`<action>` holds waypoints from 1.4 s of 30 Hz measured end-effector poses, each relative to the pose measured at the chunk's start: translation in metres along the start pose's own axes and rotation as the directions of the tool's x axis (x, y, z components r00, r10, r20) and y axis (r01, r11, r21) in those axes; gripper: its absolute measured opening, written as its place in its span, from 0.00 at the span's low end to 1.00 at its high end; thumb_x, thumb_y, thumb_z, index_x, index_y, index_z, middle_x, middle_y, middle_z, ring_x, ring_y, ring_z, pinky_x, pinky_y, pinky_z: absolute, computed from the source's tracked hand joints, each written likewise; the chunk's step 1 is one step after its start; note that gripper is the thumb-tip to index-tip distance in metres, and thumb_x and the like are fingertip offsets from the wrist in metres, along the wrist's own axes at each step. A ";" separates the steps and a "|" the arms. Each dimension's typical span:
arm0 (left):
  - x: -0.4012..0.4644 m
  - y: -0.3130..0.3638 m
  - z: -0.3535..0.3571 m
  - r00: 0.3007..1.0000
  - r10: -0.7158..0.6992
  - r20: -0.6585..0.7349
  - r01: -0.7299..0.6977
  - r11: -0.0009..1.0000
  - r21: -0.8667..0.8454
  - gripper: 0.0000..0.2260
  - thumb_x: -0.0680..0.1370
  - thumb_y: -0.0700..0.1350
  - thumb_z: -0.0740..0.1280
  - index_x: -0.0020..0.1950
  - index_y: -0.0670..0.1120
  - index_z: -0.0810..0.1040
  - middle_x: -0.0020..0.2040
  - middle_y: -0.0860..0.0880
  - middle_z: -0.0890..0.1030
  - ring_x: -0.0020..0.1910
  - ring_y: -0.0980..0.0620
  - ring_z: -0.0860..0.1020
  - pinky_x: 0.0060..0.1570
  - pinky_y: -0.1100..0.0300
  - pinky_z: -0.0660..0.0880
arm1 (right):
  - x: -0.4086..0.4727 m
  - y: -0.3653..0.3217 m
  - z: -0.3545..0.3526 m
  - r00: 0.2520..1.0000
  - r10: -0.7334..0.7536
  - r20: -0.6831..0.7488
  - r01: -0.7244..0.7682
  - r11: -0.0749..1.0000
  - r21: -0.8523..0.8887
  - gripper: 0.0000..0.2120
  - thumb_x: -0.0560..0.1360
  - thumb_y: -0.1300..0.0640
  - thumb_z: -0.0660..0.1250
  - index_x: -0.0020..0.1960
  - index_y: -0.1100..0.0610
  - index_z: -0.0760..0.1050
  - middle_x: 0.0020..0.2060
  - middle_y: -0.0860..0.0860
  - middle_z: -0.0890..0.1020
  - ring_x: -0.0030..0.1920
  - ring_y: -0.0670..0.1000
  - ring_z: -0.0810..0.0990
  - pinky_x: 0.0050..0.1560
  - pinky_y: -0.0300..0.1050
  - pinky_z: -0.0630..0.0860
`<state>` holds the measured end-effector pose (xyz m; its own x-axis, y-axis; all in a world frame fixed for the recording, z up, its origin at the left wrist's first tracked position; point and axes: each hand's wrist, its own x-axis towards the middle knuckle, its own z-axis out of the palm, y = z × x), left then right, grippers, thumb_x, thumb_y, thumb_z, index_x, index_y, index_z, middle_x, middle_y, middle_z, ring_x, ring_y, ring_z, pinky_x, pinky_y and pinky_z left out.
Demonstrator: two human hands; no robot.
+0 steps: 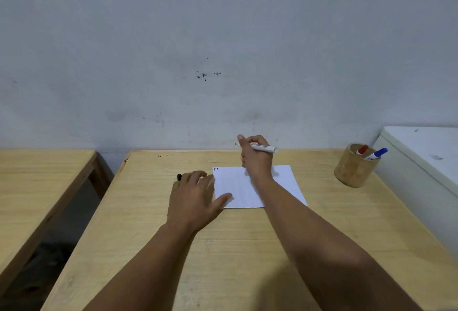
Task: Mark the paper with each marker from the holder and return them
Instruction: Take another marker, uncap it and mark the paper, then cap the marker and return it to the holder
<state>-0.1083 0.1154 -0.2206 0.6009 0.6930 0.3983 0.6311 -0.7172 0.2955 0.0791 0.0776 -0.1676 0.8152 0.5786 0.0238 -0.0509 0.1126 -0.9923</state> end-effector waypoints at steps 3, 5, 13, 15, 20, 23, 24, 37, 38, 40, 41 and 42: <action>0.008 -0.009 -0.010 0.966 -0.125 -0.228 0.116 0.992 -0.051 0.21 0.74 0.61 0.71 0.62 0.51 0.82 0.59 0.49 0.79 0.56 0.42 0.75 0.51 0.47 0.73 | 0.008 -0.027 -0.021 0.988 0.145 0.047 -0.150 0.978 0.148 0.19 0.80 0.39 0.72 0.50 0.55 0.85 0.35 0.52 0.86 0.27 0.48 0.76 0.28 0.39 0.72; 0.014 -0.022 -0.015 0.947 -0.251 -0.200 0.243 0.968 -0.063 0.17 0.77 0.54 0.71 0.64 0.50 0.82 0.60 0.45 0.79 0.57 0.39 0.76 0.52 0.45 0.73 | 0.012 -0.037 -0.039 0.971 0.224 0.081 -0.236 0.951 0.198 0.25 0.84 0.36 0.62 0.51 0.55 0.87 0.35 0.52 0.85 0.26 0.48 0.73 0.27 0.38 0.68; 0.041 -0.026 -0.032 0.849 -0.519 0.099 0.487 0.696 -0.527 0.06 0.79 0.44 0.71 0.52 0.47 0.87 0.50 0.47 0.88 0.53 0.45 0.84 0.54 0.53 0.78 | -0.006 -0.051 -0.100 0.971 0.200 0.131 -0.202 0.979 0.002 0.03 0.79 0.59 0.76 0.52 0.55 0.85 0.47 0.56 0.91 0.31 0.46 0.77 0.30 0.37 0.72; 0.060 -0.001 -0.046 0.821 -0.526 0.223 0.498 0.467 -0.731 0.04 0.78 0.44 0.73 0.47 0.47 0.87 0.45 0.48 0.88 0.49 0.46 0.86 0.54 0.51 0.81 | -0.016 -0.056 -0.111 0.966 0.175 0.188 -0.160 0.983 -0.094 0.07 0.77 0.59 0.77 0.54 0.55 0.86 0.48 0.53 0.92 0.33 0.46 0.80 0.34 0.39 0.74; 0.091 0.079 -0.073 0.823 -0.383 0.419 0.482 0.081 -0.873 0.05 0.77 0.41 0.74 0.50 0.40 0.85 0.46 0.45 0.88 0.44 0.50 0.86 0.45 0.58 0.81 | -0.033 -0.070 -0.126 0.972 -0.010 0.233 0.063 0.974 -0.219 0.09 0.75 0.62 0.78 0.54 0.54 0.89 0.39 0.47 0.86 0.34 0.44 0.78 0.33 0.38 0.75; 0.097 0.117 -0.077 0.847 -0.325 0.421 0.468 0.081 -0.880 0.05 0.77 0.41 0.75 0.49 0.40 0.86 0.45 0.44 0.88 0.43 0.51 0.86 0.43 0.59 0.79 | -0.038 -0.083 -0.140 0.974 -0.099 0.203 0.140 0.970 -0.197 0.08 0.76 0.65 0.77 0.54 0.57 0.89 0.38 0.48 0.85 0.32 0.43 0.77 0.32 0.38 0.73; 0.098 0.129 -0.078 0.854 -0.310 0.418 0.466 0.096 -0.880 0.05 0.77 0.41 0.74 0.49 0.39 0.86 0.44 0.44 0.88 0.42 0.51 0.86 0.43 0.59 0.79 | -0.039 -0.088 -0.147 0.974 -0.116 0.194 0.154 0.968 -0.198 0.08 0.76 0.65 0.77 0.54 0.58 0.89 0.38 0.48 0.85 0.32 0.42 0.76 0.32 0.38 0.73; 0.108 0.252 -0.054 0.933 -0.161 0.321 0.357 0.314 -0.880 0.04 0.75 0.41 0.75 0.43 0.40 0.87 0.37 0.42 0.86 0.37 0.47 0.84 0.51 0.52 0.84 | -0.040 -0.111 -0.232 0.968 -0.250 -0.004 0.232 0.902 -0.364 0.05 0.74 0.61 0.79 0.46 0.52 0.86 0.33 0.42 0.84 0.30 0.39 0.79 0.35 0.34 0.74; 0.112 0.261 -0.053 0.946 -0.120 0.302 0.325 0.331 -0.886 0.05 0.76 0.42 0.75 0.46 0.40 0.87 0.38 0.44 0.87 0.38 0.48 0.85 0.50 0.52 0.84 | -0.036 -0.116 -0.240 0.969 -0.247 0.008 0.225 0.869 -0.441 0.06 0.74 0.60 0.80 0.48 0.52 0.87 0.35 0.43 0.85 0.34 0.40 0.81 0.38 0.33 0.75; 0.119 0.280 -0.052 0.970 -0.033 0.243 0.238 0.355 -0.904 0.09 0.78 0.46 0.73 0.53 0.42 0.86 0.43 0.47 0.88 0.43 0.51 0.87 0.47 0.54 0.83 | -0.022 -0.129 -0.253 0.970 -0.240 0.042 0.219 0.782 -0.583 0.11 0.73 0.59 0.79 0.55 0.52 0.88 0.42 0.48 0.88 0.43 0.46 0.86 0.48 0.37 0.80; 0.123 0.289 -0.050 0.980 -0.010 0.200 0.188 0.381 -0.905 0.11 0.79 0.48 0.71 0.57 0.44 0.85 0.46 0.48 0.88 0.45 0.52 0.87 0.48 0.55 0.82 | -0.013 -0.136 -0.258 0.966 -0.256 0.031 0.221 0.760 -0.611 0.12 0.73 0.60 0.78 0.56 0.53 0.87 0.44 0.49 0.88 0.45 0.49 0.87 0.51 0.42 0.82; 0.128 0.296 -0.045 0.988 -0.003 0.154 0.140 0.432 -0.891 0.12 0.80 0.50 0.69 0.62 0.47 0.82 0.49 0.49 0.87 0.48 0.53 0.86 0.48 0.55 0.81 | -0.002 -0.143 -0.264 0.958 -0.286 0.000 0.224 0.753 -0.619 0.12 0.73 0.60 0.77 0.57 0.53 0.87 0.45 0.49 0.88 0.46 0.50 0.87 0.52 0.44 0.82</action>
<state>0.1329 -0.0115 -0.0432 0.6673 0.6984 0.2587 -0.0800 -0.2781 0.9572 0.2369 -0.1529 -0.0575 0.7961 0.5220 0.3061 0.5013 -0.2856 -0.8168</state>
